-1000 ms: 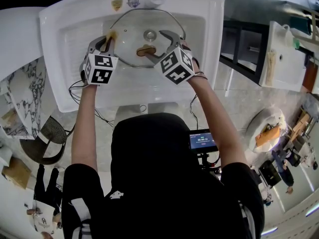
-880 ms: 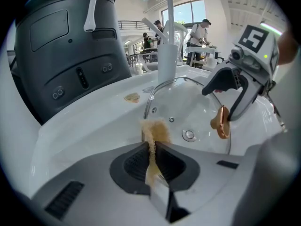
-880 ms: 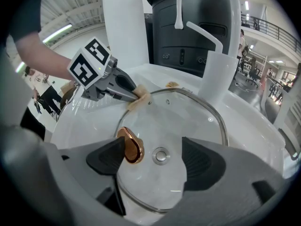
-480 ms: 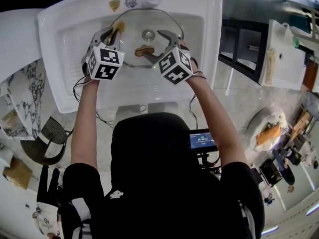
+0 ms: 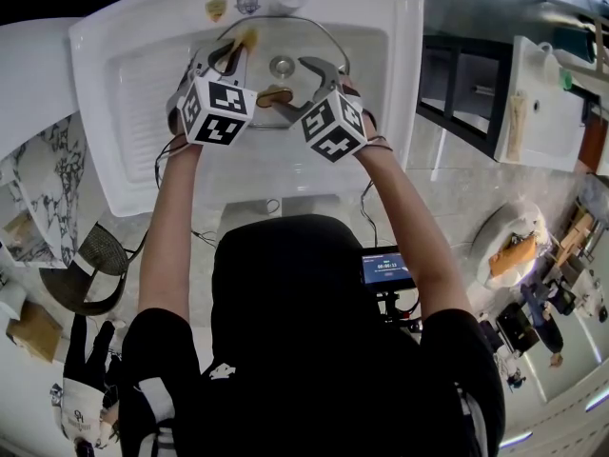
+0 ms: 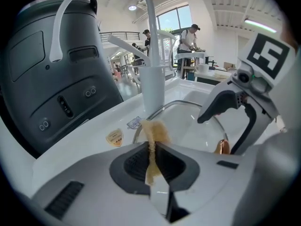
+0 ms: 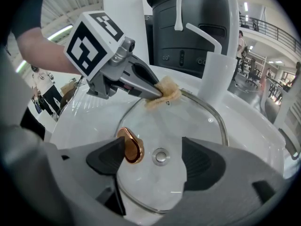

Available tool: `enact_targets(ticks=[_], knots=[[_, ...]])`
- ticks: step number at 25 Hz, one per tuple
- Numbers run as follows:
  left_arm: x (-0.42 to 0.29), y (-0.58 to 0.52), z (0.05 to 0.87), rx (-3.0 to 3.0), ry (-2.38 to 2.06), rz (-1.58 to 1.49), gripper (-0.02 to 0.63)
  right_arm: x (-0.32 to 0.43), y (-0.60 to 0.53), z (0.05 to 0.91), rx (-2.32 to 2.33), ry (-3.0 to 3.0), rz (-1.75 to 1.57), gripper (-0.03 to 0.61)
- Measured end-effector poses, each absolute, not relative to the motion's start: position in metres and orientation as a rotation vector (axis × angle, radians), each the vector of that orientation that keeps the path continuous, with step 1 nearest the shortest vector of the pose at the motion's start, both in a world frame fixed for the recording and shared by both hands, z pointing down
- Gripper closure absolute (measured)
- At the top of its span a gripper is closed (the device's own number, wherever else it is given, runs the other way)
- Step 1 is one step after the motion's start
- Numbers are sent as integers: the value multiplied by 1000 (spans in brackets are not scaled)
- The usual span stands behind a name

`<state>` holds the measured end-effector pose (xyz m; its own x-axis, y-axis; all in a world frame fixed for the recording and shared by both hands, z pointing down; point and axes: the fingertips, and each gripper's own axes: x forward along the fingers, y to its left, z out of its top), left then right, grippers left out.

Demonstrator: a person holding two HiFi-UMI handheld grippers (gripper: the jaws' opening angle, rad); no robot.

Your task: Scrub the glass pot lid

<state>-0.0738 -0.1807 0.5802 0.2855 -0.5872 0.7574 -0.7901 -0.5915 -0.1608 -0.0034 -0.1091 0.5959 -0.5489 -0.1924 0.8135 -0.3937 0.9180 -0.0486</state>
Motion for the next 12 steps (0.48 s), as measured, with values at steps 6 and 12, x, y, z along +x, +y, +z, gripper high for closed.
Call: enact_targets(ticks=[6,12], knots=[[-61,-183,578,2329,-1261,1175,592,-2,-110,596,417,-2164,281,230],[-44,-179,576,2360,-1201,1140,592,-3,-110,596,417,-2165,279,230]])
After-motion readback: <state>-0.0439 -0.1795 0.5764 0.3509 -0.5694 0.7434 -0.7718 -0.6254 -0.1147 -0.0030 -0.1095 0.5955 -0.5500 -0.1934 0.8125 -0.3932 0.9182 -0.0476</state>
